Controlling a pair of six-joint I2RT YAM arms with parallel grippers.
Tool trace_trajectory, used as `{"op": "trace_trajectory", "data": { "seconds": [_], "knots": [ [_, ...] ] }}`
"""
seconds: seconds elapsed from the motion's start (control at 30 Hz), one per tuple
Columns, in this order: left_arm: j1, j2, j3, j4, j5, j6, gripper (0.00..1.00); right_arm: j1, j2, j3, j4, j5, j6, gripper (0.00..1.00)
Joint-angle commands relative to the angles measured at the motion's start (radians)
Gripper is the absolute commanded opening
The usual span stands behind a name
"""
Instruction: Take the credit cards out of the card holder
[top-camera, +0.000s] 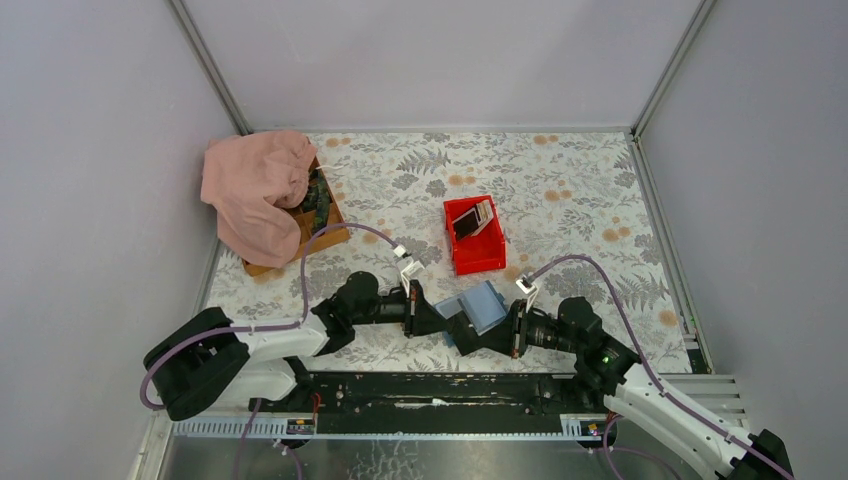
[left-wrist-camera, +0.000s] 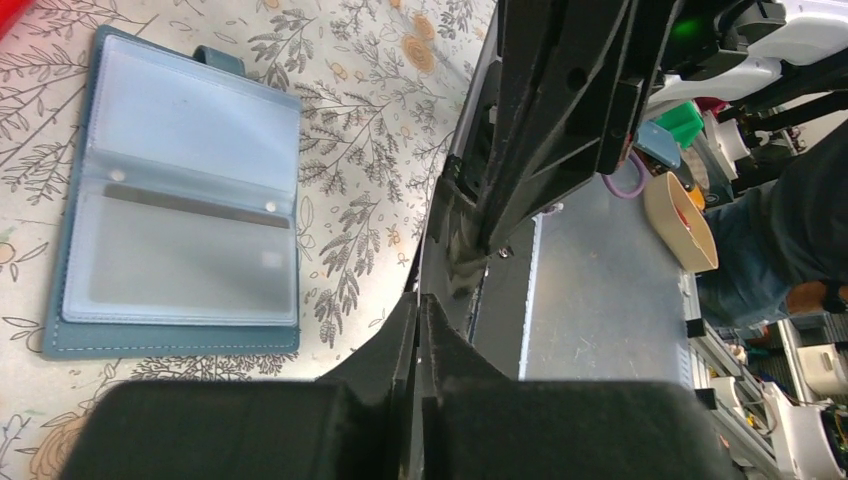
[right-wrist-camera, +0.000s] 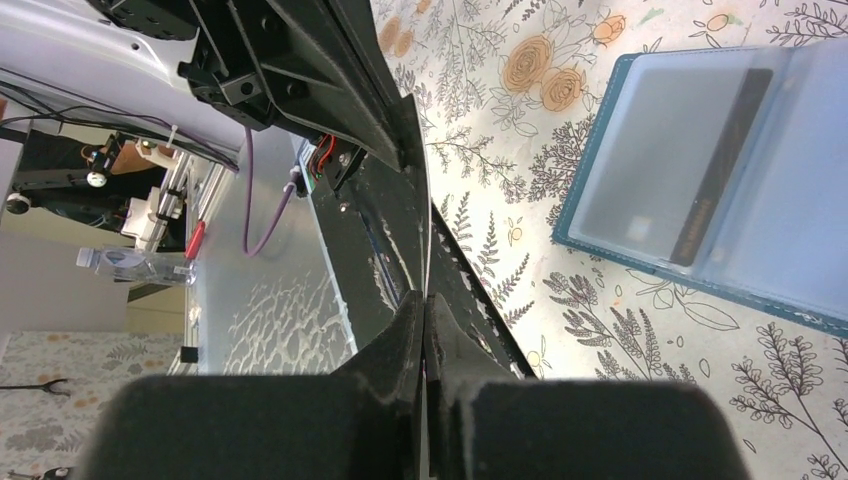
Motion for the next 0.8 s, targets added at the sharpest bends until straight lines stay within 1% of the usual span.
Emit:
{"op": "trace_trajectory", "data": {
  "seconds": [0.0,0.23,0.27,0.3,0.33,0.43,0.53,0.63,0.77],
  "knots": [
    [-0.006,-0.01,0.0,0.109,0.04,0.008,0.01,0.002,-0.002,0.021,0.076,-0.026,-0.009,0.0],
    [-0.006,0.008,-0.008,0.158,0.062,-0.014,0.0,0.002,-0.001,0.021,0.074,-0.002,-0.013,0.0],
    [-0.006,0.013,-0.01,0.171,0.066,-0.017,0.0,0.001,-0.005,0.021,0.072,0.003,-0.016,0.02],
    [-0.006,0.017,-0.012,0.181,0.068,-0.021,0.0,0.002,-0.01,0.023,0.065,0.009,-0.017,0.12],
    [-0.006,0.02,-0.014,0.187,0.07,-0.024,0.0,0.001,-0.016,0.024,0.061,0.011,-0.019,0.19],
    [-0.006,0.023,-0.012,0.19,0.07,-0.025,0.0,0.001,-0.04,0.03,0.035,0.028,-0.025,0.32],
    [-0.006,0.014,-0.013,0.19,0.065,-0.026,0.0,0.002,-0.082,0.046,-0.026,0.063,-0.046,0.44],
    [-0.006,-0.015,-0.026,0.201,0.026,-0.033,0.0,0.001,-0.149,0.059,-0.085,0.119,-0.057,0.51],
    [-0.006,-0.073,-0.067,0.259,-0.048,-0.058,0.0,0.001,-0.254,0.063,-0.143,0.182,-0.052,0.59]
  ]
}}
